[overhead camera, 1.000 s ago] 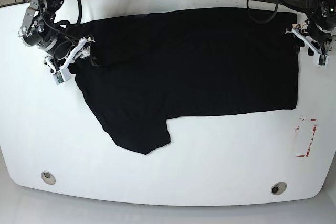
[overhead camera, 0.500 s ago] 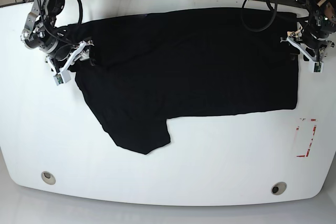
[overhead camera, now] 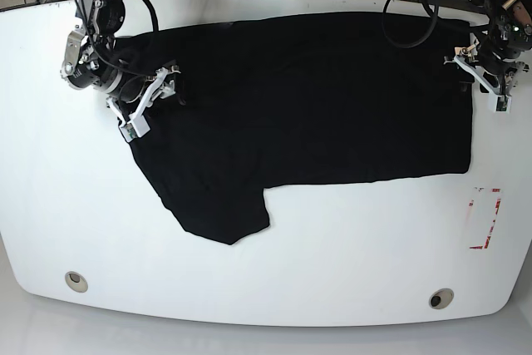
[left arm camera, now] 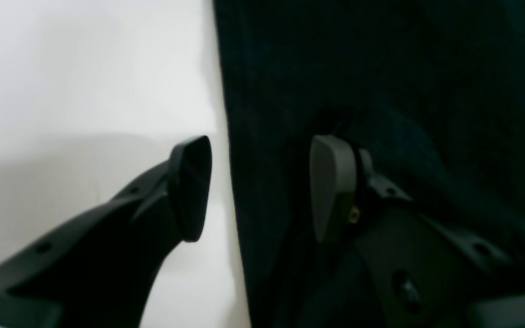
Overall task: Layout the t-shirt on the table in an organized manner, then fold the t-shirt properly
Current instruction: 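Open the right gripper and shift it along the shirt edge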
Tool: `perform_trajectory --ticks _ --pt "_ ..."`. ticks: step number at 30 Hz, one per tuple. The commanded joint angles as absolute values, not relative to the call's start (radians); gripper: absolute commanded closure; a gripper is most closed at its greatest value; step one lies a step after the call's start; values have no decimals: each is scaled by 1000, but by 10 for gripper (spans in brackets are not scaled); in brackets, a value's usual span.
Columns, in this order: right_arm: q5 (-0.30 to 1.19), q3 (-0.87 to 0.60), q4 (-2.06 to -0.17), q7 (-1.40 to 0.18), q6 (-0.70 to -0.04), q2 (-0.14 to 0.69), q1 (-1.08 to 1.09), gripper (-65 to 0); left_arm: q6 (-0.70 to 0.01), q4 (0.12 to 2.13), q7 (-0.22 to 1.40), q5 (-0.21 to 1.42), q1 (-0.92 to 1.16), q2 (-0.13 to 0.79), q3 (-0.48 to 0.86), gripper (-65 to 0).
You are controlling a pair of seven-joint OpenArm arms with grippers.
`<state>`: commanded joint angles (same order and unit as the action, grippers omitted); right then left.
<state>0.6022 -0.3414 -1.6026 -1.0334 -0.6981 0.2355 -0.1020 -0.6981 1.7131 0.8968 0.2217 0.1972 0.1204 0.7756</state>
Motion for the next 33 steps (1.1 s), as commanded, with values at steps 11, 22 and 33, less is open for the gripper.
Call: perform_trajectory --ticks 11,22,33 --pt "607 -337 -1690 -1033 -698 236 -140 -24 -698 1713 897 222 209 134 773 -326" --pt "693 -338 -1937 -1035 -698 242 -211 -25 -698 1712 897 222 211 131 771 -326" --pt "754 -343 -1949 -1035 -698 245 -176 -27 -698 1712 897 222 229 133 771 -326"
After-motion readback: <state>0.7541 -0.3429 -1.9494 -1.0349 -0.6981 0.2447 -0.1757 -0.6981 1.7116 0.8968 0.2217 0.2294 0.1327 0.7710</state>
